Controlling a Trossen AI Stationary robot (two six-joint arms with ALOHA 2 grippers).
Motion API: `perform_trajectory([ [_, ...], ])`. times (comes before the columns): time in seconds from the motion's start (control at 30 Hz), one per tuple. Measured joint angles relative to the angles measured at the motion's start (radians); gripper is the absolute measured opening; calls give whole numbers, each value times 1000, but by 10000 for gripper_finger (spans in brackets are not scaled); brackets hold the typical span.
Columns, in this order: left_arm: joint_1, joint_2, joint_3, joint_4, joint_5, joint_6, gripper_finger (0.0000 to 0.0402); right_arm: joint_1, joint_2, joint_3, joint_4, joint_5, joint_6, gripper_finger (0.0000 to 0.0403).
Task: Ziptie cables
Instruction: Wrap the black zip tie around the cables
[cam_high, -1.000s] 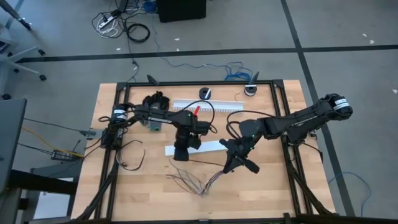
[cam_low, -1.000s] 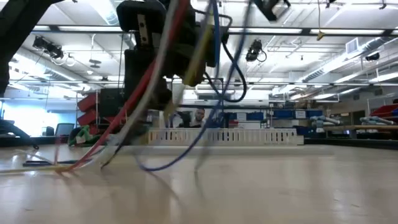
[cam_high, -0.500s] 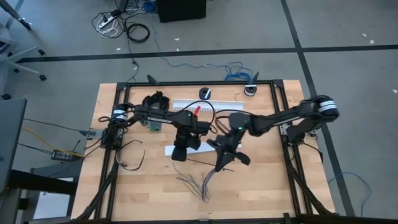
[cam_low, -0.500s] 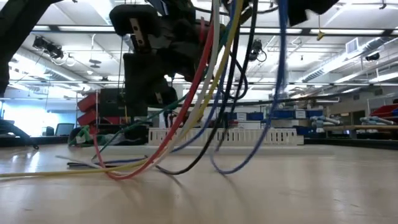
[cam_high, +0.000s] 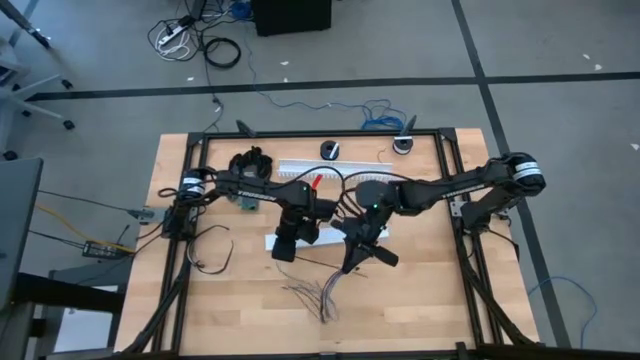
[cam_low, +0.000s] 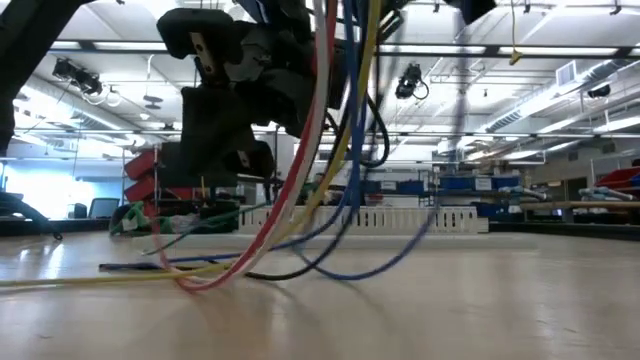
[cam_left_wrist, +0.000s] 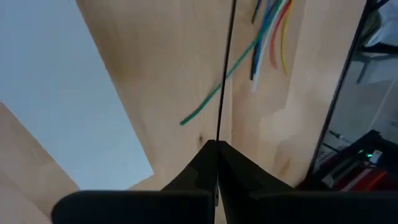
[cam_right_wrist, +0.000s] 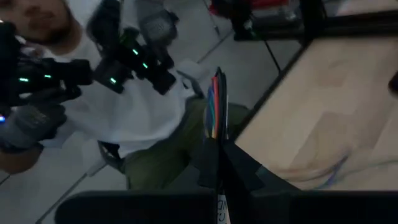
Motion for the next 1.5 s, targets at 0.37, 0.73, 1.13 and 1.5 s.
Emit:
perform_trajectory([
  [0.37,-10,0,1,-80,12,44,0,8,44,-2,-168,176,-37,0],
  [0.73,-29,0,1,-75,32,92,0,-17,45,-2,-269,365,-68,0],
  [1.13,-46,0,1,-34,-10,123,0,-51,45,-29,-324,465,-52,0],
  [1.5,-48,0,1,-63,-13,123,0,-56,45,-31,-340,481,-51,0],
])
